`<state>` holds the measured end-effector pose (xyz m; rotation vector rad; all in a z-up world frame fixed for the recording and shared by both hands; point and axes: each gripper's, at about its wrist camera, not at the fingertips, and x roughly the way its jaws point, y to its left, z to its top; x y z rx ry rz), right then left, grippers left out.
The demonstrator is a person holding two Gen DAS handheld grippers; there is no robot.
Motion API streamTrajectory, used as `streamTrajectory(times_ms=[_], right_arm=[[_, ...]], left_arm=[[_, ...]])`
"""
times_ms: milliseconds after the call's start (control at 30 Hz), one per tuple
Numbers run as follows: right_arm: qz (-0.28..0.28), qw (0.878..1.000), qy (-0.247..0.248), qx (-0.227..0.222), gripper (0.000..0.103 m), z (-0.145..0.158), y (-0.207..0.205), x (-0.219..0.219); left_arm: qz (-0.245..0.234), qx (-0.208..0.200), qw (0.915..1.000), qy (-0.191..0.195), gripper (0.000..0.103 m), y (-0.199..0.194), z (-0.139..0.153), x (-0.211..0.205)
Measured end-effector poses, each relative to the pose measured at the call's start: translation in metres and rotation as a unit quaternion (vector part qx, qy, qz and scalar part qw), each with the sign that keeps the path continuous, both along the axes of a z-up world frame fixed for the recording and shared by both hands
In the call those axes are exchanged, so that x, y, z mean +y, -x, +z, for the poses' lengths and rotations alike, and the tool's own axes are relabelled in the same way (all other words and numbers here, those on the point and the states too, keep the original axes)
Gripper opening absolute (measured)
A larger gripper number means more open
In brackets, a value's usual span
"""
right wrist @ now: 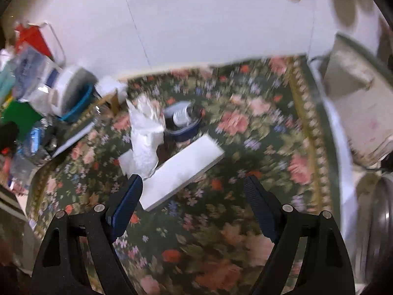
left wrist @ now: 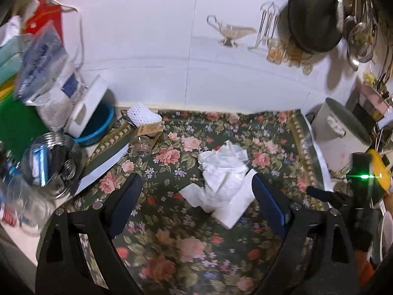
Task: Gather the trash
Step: 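Grasp the crumpled white tissue with the left gripper while the right tool approaches the white box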
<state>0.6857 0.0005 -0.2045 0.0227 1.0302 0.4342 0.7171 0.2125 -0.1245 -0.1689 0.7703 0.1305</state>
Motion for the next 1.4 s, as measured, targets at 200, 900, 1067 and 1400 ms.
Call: streamTrajectory(times_ms=[200, 900, 1067, 1400], right_arm=[[-0.026, 0.997, 0.020, 0.069, 0.082, -0.055, -0.018, 0.048], [-0.082, 0.989, 0.076, 0.099, 0.091, -0.073, -0.010, -0.003], [-0.120, 0.978, 0.138, 0.099, 0.091, -0.077, -0.012, -0.043], [-0.119, 0.988, 0.057, 0.082, 0.093, -0.038, 0.001, -0.039]], left_arm=[[-0.041, 0.040, 0.9983, -0.012, 0.091, -0.031, -0.025, 0.029], [-0.136, 0.145, 0.9786, 0.055, 0.091, -0.101, -0.110, 0.021], [-0.163, 0.165, 0.9702, 0.070, 0.091, -0.122, -0.135, -0.006], [-0.186, 0.155, 0.9629, 0.119, 0.031, -0.149, -0.157, -0.004]])
